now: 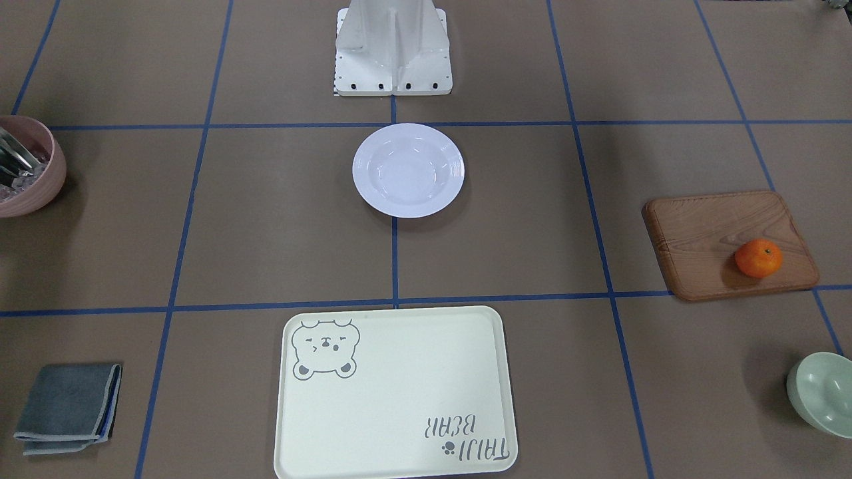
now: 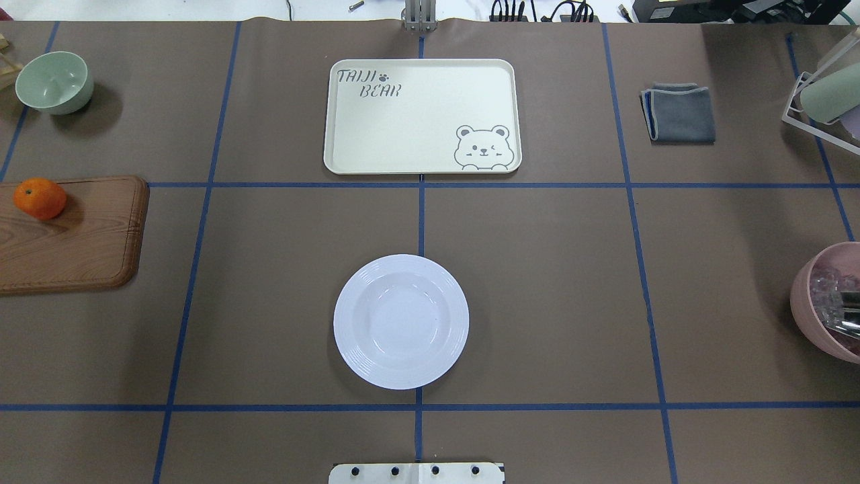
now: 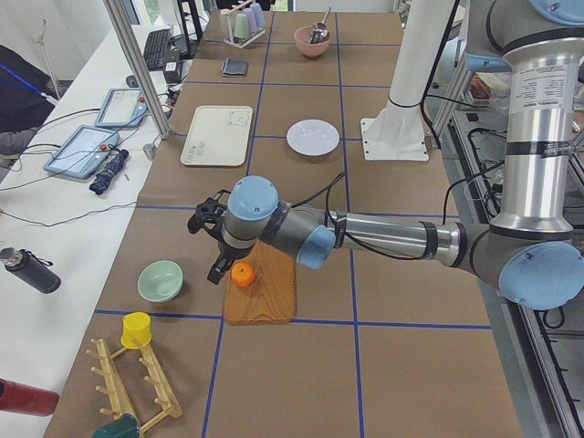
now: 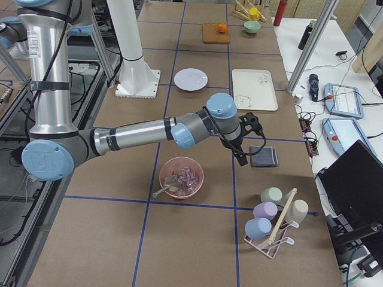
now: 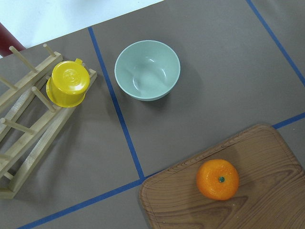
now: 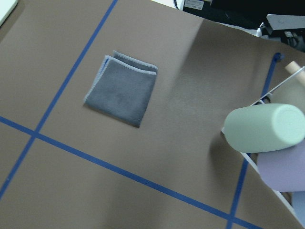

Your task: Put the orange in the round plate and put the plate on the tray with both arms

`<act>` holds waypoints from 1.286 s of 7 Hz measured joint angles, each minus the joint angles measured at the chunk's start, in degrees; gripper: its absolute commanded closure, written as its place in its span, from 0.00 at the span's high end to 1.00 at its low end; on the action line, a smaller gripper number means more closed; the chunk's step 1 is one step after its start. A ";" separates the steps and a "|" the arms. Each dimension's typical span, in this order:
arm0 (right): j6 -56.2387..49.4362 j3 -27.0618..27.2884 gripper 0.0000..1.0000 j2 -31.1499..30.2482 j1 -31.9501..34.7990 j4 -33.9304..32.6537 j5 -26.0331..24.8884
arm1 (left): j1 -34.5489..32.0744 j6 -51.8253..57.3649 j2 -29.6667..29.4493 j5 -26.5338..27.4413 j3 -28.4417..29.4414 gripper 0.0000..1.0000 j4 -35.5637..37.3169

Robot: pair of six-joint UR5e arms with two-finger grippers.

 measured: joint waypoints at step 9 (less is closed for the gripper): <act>41.68 11.36 1.00 -1.27 -25.69 6.35 -12.91 | 21.05 -23.24 -6.47 11.59 14.20 0.99 -11.36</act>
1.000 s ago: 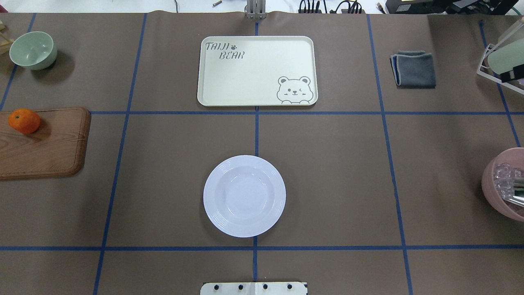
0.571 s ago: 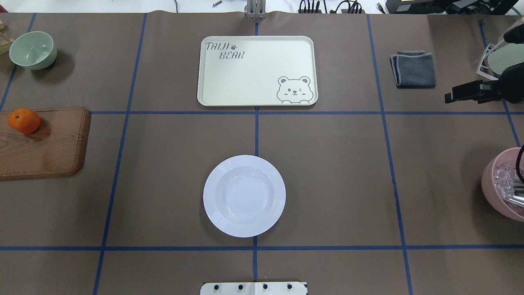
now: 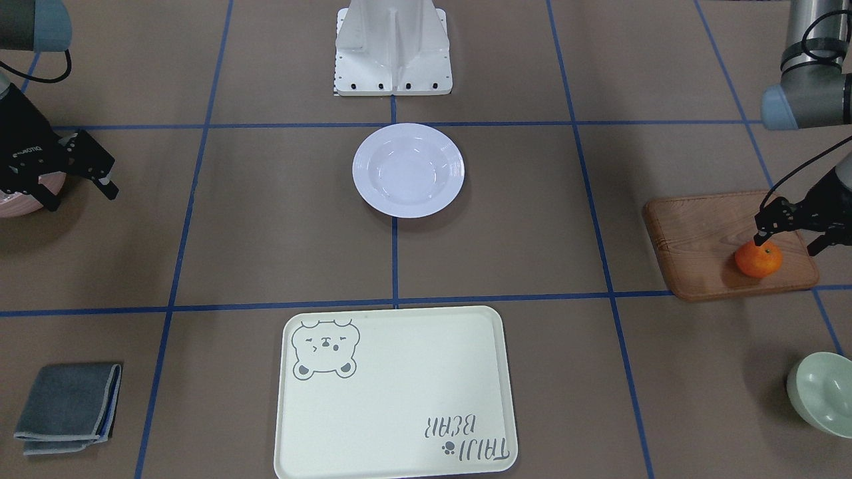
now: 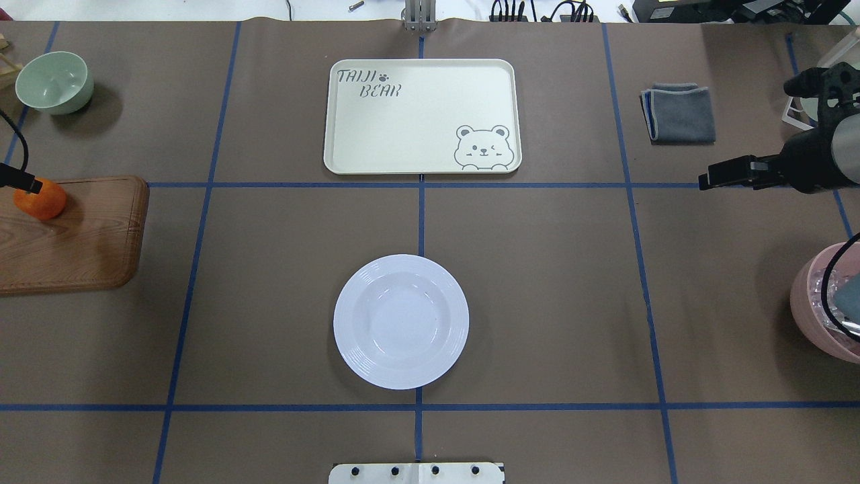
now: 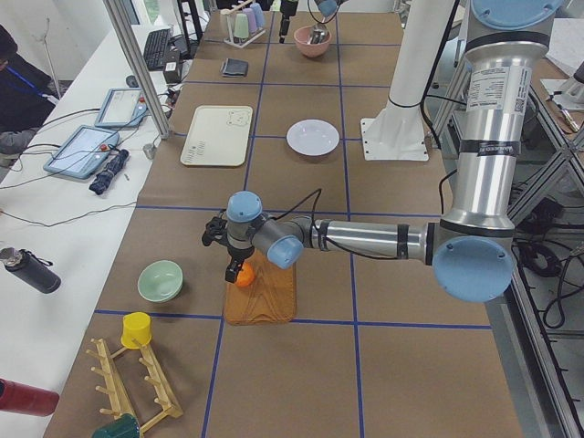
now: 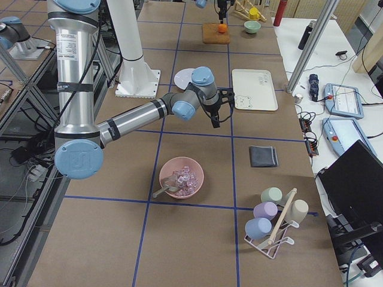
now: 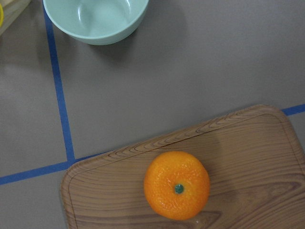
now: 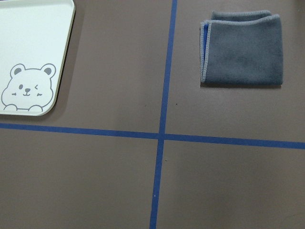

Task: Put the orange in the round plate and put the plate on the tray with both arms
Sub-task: 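Reach the left gripper down to the orange on the wooden board and grasp it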

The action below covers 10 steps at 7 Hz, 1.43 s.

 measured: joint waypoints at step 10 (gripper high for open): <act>0.09 -0.44 1.00 0.21 -1.31 0.28 -1.42 | 2.54 -1.39 -1.50 -2.25 0.69 0.00 -2.25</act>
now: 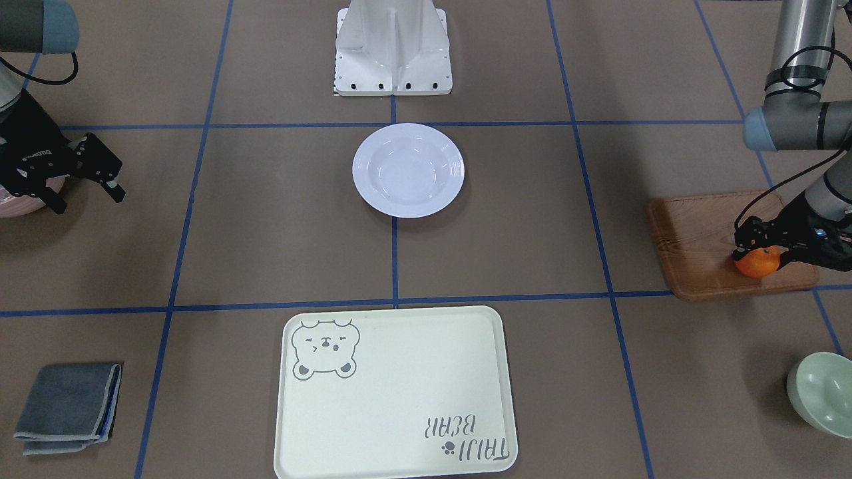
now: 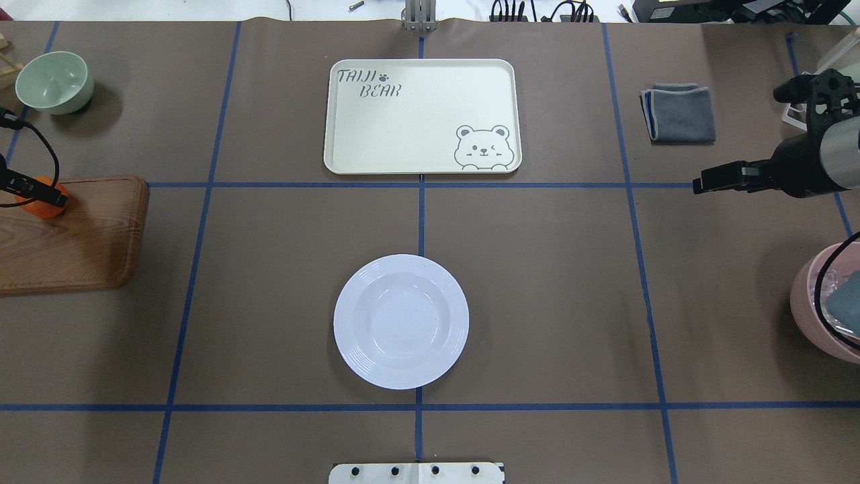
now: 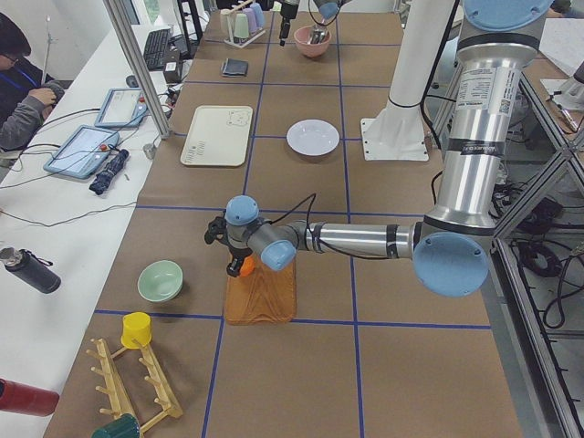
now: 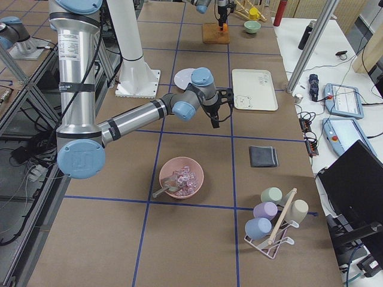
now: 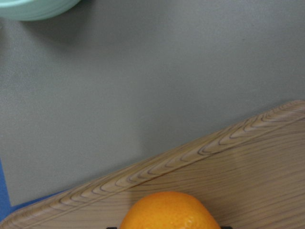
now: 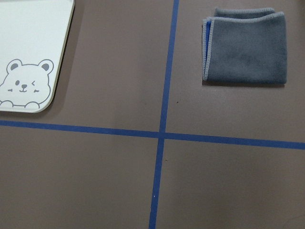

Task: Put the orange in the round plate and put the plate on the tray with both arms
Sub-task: 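Reach the left gripper down to the orange on the wooden board and grasp it, then carry the orange with the left gripper and lower it onto the white plate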

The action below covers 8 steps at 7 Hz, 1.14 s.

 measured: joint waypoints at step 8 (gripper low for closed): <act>28.87 0.19 1.00 4.98 -6.81 3.11 -7.51 | 30.23 -51.33 -31.80 20.50 -20.22 0.00 44.79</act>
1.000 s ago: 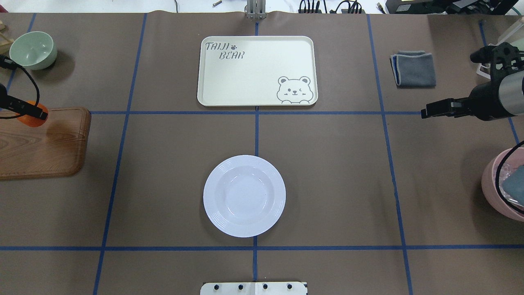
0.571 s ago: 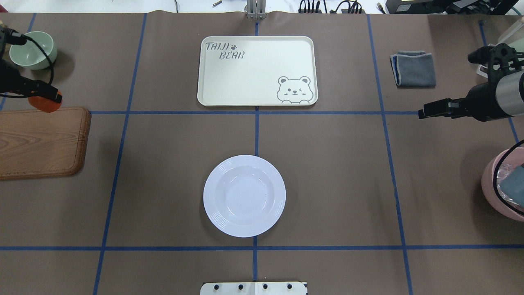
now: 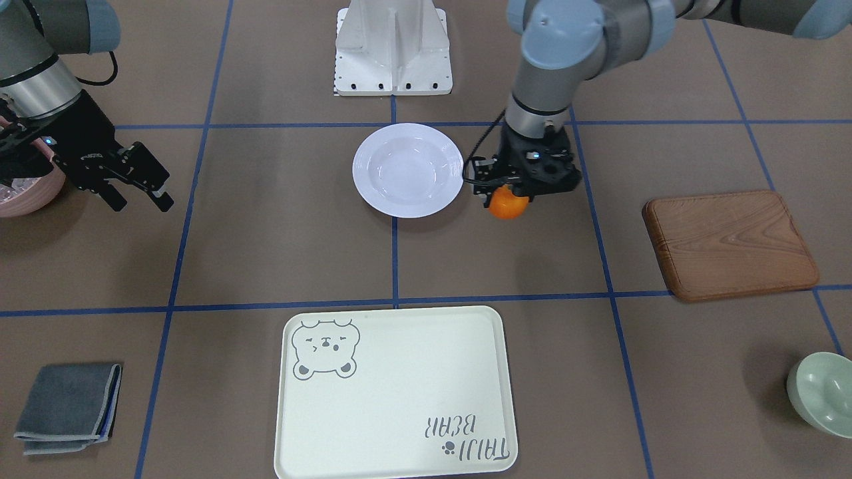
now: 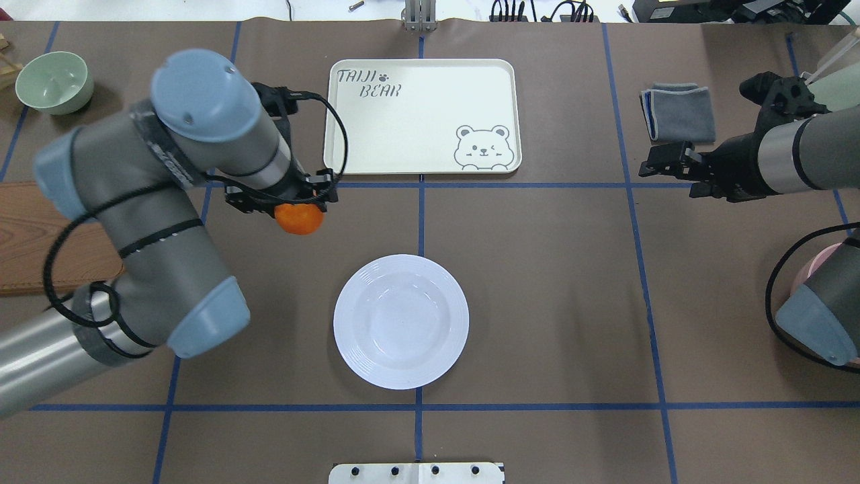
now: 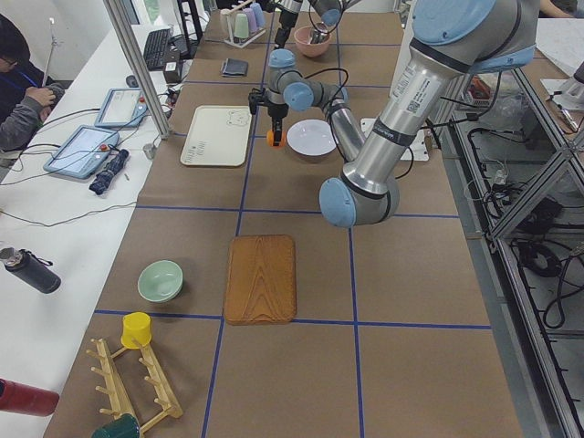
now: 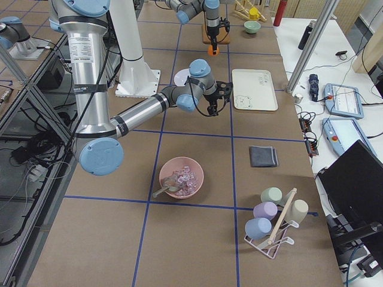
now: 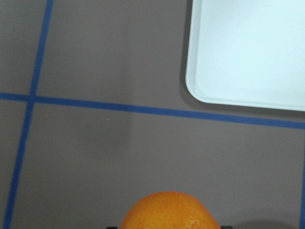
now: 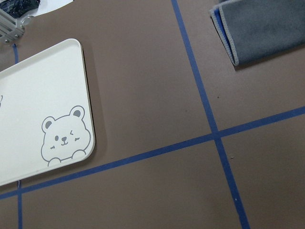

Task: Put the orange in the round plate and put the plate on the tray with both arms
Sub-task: 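Carry the orange with the left gripper and lower it onto the white plate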

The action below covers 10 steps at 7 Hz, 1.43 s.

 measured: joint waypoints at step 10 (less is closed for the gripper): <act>2.17 0.13 1.00 1.62 -2.26 0.87 -0.68 | 14.79 -9.36 -6.37 10.79 8.74 0.98 -6.06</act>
